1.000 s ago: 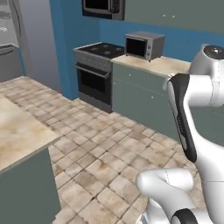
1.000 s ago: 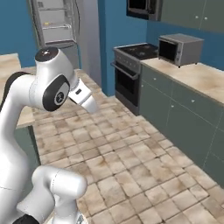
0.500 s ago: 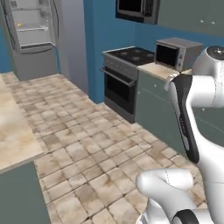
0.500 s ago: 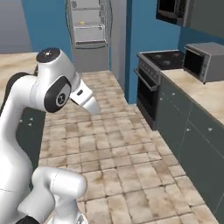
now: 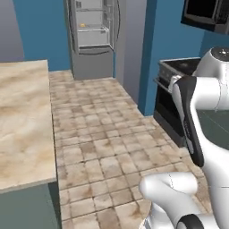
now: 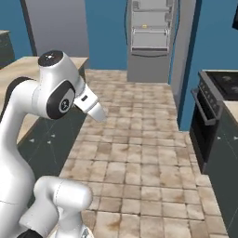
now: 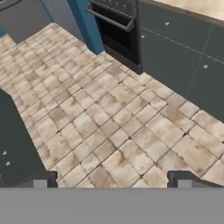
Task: Take the cheese, chicken drumstick, and mushroom from the fridge and place them on the plate on the dining counter to create an appetizer plate.
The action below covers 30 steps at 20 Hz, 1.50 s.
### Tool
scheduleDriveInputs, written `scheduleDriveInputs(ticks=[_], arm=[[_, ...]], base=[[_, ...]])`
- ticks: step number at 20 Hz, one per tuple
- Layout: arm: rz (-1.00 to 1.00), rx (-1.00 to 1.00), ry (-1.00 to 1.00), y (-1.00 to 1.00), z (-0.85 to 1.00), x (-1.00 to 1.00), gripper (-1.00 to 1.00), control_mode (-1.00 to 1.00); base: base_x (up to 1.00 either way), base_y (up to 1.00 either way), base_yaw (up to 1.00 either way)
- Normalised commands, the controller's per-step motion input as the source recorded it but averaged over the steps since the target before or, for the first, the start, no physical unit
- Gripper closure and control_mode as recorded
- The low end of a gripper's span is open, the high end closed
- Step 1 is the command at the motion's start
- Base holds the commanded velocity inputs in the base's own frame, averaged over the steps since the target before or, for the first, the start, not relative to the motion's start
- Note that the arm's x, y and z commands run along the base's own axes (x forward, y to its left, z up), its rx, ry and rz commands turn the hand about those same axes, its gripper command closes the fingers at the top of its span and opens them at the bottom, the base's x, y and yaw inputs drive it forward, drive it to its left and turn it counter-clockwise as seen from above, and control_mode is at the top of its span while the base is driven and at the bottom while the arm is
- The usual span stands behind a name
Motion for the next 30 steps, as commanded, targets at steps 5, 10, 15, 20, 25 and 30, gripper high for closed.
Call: scheduleDriveInputs(ticks=[5,10,15,20,25,30], arm=[[0.00,0.00,0.00,0.00,0.00,0.00,-1.00,1.00],[0.00,0.00,0.00,0.00,0.00,0.00,-1.00,1.00],[0.00,0.00,0.00,0.00,0.00,0.00,-1.00,1.00],[0.00,0.00,0.00,0.00,0.00,0.00,-1.00,1.00],[0.00,0.00,0.00,0.00,0.00,0.00,-1.00,1.00],[0.00,0.00,0.00,0.00,0.00,0.00,-1.00,1.00]], base=[[0.98,-0.77,0.46],[0.78,-0.94,0.41],[0.60,-0.98,0.36],[0.40,-0.75,0.20],[0.98,-0.08,-0.06],[1.00,0.00,-0.26]])
